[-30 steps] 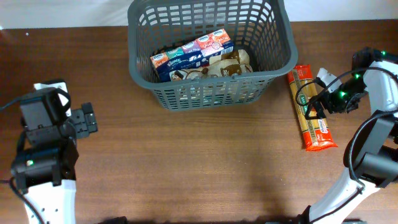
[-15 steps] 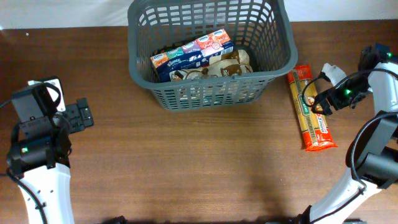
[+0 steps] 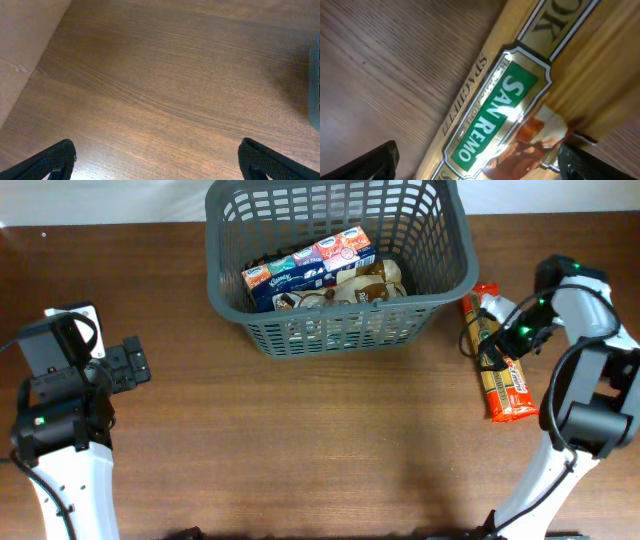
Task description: Pack container
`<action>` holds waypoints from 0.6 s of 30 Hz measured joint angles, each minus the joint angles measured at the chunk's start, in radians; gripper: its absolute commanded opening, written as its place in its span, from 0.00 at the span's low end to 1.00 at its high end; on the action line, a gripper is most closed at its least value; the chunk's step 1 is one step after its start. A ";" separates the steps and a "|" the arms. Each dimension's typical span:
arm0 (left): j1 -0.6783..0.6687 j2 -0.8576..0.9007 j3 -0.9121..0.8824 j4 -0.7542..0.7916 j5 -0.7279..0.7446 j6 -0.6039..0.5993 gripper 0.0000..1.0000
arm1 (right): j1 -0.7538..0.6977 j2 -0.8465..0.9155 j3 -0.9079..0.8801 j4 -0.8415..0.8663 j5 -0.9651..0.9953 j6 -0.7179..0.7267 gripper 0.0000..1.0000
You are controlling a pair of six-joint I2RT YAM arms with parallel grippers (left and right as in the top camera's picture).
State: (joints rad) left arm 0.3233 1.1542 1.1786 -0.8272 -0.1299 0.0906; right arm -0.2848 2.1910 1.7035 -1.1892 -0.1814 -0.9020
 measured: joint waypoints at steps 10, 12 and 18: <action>0.000 0.035 0.000 0.010 0.010 0.000 0.99 | 0.006 0.002 0.000 0.005 0.008 0.005 0.99; 0.000 0.050 -0.001 0.010 0.015 0.000 0.99 | 0.006 0.002 0.000 0.005 0.008 0.006 0.99; 0.000 0.058 -0.001 0.026 0.023 0.000 0.99 | 0.006 0.002 0.001 -0.002 0.007 0.012 0.99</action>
State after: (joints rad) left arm 0.3233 1.2121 1.1778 -0.8017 -0.1074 0.0910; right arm -0.2787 2.1929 1.7042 -1.1915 -0.1741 -0.8902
